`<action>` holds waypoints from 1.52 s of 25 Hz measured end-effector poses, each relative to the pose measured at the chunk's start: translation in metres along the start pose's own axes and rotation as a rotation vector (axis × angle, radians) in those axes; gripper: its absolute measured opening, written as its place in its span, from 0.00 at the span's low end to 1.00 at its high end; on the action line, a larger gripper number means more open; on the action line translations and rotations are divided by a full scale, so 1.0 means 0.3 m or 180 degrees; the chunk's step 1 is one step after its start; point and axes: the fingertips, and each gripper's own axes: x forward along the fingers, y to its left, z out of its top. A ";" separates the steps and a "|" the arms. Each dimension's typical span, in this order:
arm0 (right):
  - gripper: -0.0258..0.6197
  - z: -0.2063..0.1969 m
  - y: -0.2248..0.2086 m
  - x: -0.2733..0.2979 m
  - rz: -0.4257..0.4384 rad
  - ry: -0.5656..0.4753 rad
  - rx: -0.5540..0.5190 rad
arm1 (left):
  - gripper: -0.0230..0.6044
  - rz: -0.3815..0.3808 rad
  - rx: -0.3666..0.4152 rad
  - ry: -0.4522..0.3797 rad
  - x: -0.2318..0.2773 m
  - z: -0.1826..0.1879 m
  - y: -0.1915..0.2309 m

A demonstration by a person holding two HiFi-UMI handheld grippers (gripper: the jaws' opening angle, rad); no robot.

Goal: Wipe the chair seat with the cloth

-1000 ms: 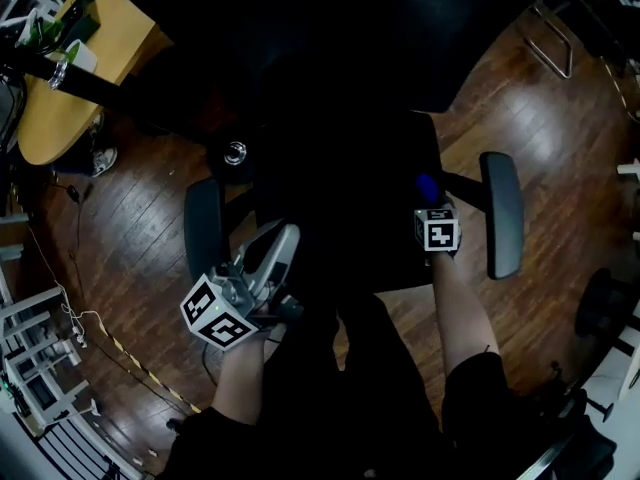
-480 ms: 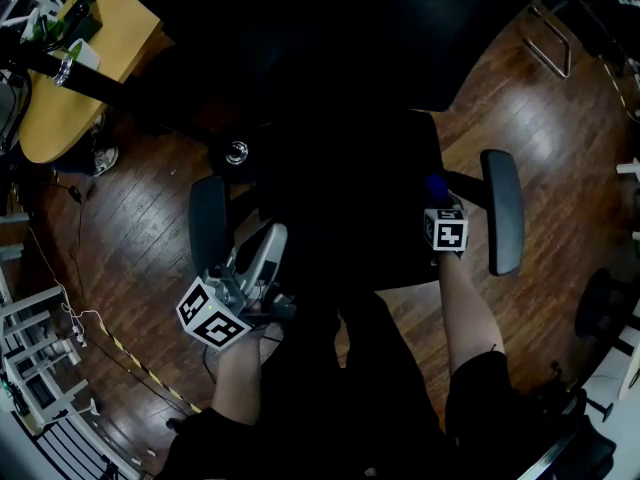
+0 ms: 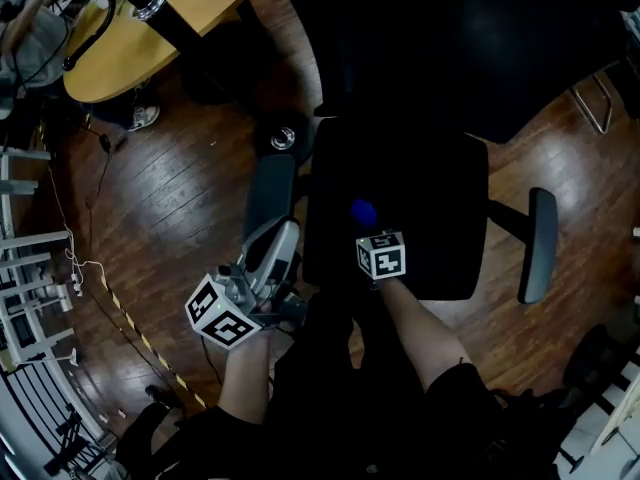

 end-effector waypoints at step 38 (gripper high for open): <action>0.10 -0.249 -0.722 -0.540 -0.1551 0.0117 0.0334 | 0.02 -0.0421 -0.0132 0.0601 0.225 -0.237 -0.057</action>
